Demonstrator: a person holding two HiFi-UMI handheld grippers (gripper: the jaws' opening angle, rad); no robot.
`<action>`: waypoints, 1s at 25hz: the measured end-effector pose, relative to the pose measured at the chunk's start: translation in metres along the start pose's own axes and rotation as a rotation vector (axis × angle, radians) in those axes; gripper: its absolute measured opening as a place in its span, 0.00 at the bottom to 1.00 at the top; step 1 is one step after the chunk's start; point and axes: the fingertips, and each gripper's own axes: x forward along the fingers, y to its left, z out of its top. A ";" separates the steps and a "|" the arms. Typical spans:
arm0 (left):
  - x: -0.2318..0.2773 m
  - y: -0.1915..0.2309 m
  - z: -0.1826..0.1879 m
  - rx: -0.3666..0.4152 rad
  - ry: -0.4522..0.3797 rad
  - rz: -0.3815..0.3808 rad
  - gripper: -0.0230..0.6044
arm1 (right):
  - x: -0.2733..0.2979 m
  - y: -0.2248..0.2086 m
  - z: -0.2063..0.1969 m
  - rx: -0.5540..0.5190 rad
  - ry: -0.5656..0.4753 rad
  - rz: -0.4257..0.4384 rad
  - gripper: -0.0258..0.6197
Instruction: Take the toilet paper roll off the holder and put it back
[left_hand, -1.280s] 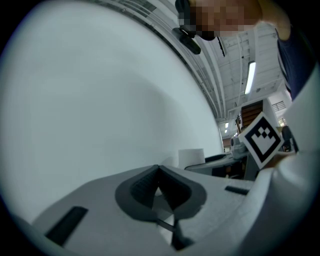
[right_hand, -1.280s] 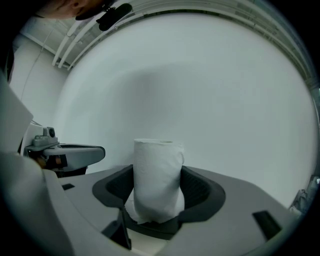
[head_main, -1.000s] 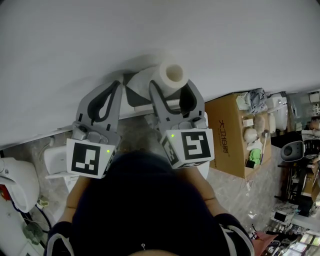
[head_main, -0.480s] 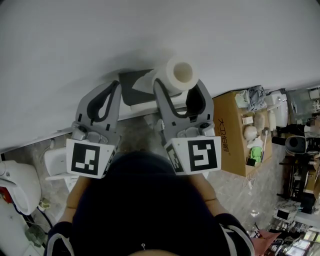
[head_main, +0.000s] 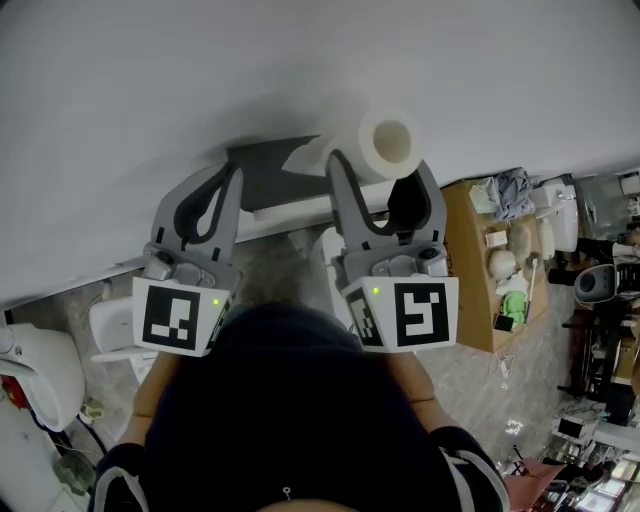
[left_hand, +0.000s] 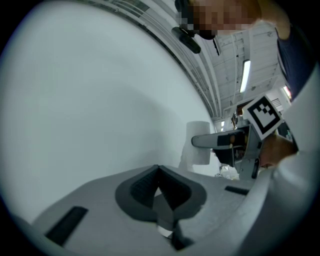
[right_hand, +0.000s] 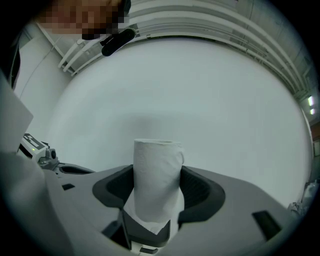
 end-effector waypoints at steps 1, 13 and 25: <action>0.003 -0.004 0.001 -0.001 0.000 0.000 0.04 | -0.001 -0.007 0.000 0.001 -0.002 -0.005 0.49; 0.020 -0.023 0.005 0.037 -0.014 0.007 0.04 | -0.015 -0.057 0.003 -0.001 -0.020 -0.064 0.49; 0.035 -0.048 0.006 0.038 -0.020 0.038 0.04 | -0.034 -0.112 -0.001 -0.010 -0.029 -0.109 0.49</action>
